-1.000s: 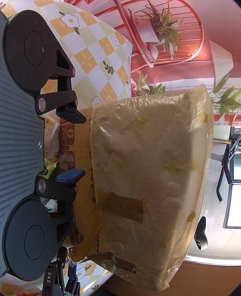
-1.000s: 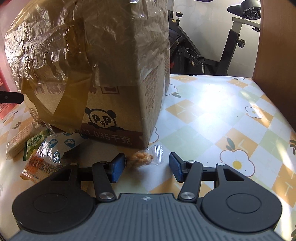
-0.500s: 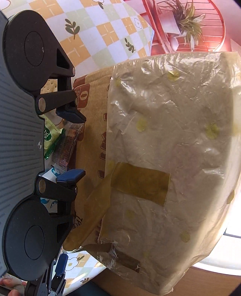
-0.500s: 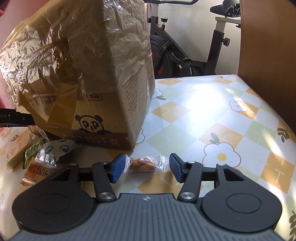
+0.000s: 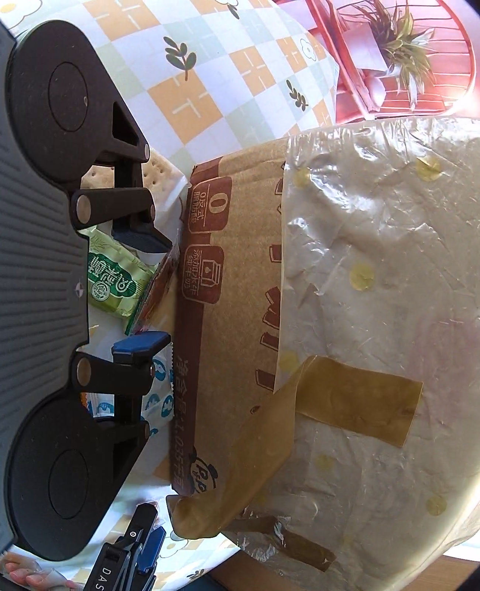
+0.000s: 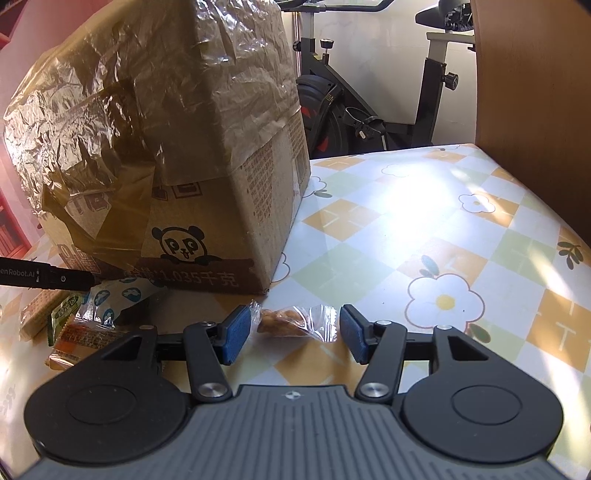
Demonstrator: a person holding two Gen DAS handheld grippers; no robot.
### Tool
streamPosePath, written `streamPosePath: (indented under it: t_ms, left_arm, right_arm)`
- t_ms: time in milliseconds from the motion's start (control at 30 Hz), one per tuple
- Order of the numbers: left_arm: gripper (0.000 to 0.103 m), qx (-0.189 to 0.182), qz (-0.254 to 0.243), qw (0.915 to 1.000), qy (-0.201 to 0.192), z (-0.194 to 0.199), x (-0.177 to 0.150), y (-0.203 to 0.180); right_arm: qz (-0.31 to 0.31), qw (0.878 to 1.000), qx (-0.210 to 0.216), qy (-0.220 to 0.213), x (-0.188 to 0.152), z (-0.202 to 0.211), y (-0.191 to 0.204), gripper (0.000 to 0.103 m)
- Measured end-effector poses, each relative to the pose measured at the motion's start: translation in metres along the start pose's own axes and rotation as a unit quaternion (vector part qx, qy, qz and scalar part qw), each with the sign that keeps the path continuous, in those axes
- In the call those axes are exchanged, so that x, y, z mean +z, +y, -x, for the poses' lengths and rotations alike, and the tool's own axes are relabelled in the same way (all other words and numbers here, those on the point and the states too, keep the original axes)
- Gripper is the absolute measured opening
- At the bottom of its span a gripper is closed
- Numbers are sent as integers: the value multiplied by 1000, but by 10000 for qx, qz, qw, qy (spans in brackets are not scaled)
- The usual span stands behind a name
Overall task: Organize snacks
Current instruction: 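Grasp the thin brown snack packet edge-on with the left gripper, then grasp the clear bag of peanuts with the right gripper while the left holds the brown packet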
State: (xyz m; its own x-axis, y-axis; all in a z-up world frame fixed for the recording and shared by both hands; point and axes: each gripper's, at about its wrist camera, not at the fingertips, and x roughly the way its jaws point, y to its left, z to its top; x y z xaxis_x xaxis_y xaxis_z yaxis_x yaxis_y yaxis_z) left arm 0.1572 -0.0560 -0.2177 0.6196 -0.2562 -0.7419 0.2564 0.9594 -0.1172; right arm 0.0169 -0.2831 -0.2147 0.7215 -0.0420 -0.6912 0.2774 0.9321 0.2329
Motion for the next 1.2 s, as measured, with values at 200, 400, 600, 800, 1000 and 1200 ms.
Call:
streamPosePath:
  t_ms: [200,400,600,800,1000,1200]
  left_arm:
    - [46,-44,226,9997,71,-11,0,12]
    - [18,8,334,9994,13,-17,2,12]
    - [8,-147,-24,9997,-215,0,0,10]
    - [6,-239,-151,9986,-443,17,2,14]
    - [6,-300,-88,9977,-595,42,0,11]
    - [6,-315,-39,9974,-651,52,-3,12]
  right_arm:
    - [-84,9999,90,-43,-1,2,-3,58]
    - [-101,9998,189,-31,-1,3,-4,57]
    - [122,9994,325,64,6,3,-1,57]
    - [830,9954,478,95,17,6,9,57]
    - [1344,9890,566,248,24,-1,12,57]
    - [1104,9878,888,651,26,-24,5,57]
